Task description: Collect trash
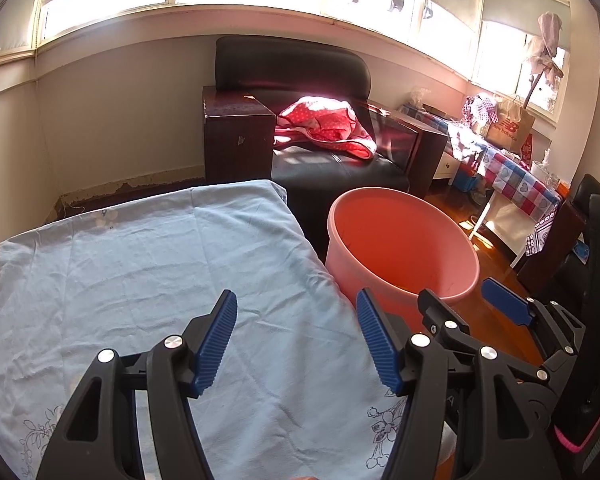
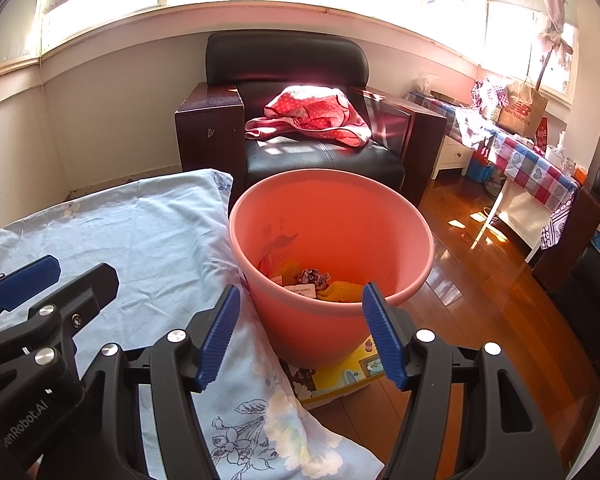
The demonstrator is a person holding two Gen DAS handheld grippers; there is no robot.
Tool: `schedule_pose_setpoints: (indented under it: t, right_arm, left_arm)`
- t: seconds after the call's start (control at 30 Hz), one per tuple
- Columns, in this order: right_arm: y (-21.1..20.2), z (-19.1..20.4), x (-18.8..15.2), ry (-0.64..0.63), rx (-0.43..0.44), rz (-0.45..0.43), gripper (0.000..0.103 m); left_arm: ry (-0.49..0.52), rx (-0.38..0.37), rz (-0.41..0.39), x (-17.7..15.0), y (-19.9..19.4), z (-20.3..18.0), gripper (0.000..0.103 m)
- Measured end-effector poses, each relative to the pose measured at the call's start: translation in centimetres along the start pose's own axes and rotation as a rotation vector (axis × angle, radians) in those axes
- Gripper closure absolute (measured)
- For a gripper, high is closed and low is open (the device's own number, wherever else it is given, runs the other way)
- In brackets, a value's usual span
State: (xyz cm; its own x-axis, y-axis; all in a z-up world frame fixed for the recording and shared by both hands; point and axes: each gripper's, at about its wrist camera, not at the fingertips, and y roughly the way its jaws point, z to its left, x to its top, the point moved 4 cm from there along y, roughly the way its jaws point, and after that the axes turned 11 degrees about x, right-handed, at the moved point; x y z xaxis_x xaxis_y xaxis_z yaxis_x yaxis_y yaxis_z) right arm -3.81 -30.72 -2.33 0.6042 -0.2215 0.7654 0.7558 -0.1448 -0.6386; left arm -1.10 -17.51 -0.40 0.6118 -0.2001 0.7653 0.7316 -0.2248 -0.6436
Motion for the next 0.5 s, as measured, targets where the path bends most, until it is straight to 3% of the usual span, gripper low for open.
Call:
schedule_pose_setpoints:
  t: [0.5]
  right_arm:
    - [0.21,0.06,0.0,0.001,-0.001,0.005,0.039]
  left_arm:
    - [0.0,0.001,0.001,-0.07,0.04,-0.06,0.042]
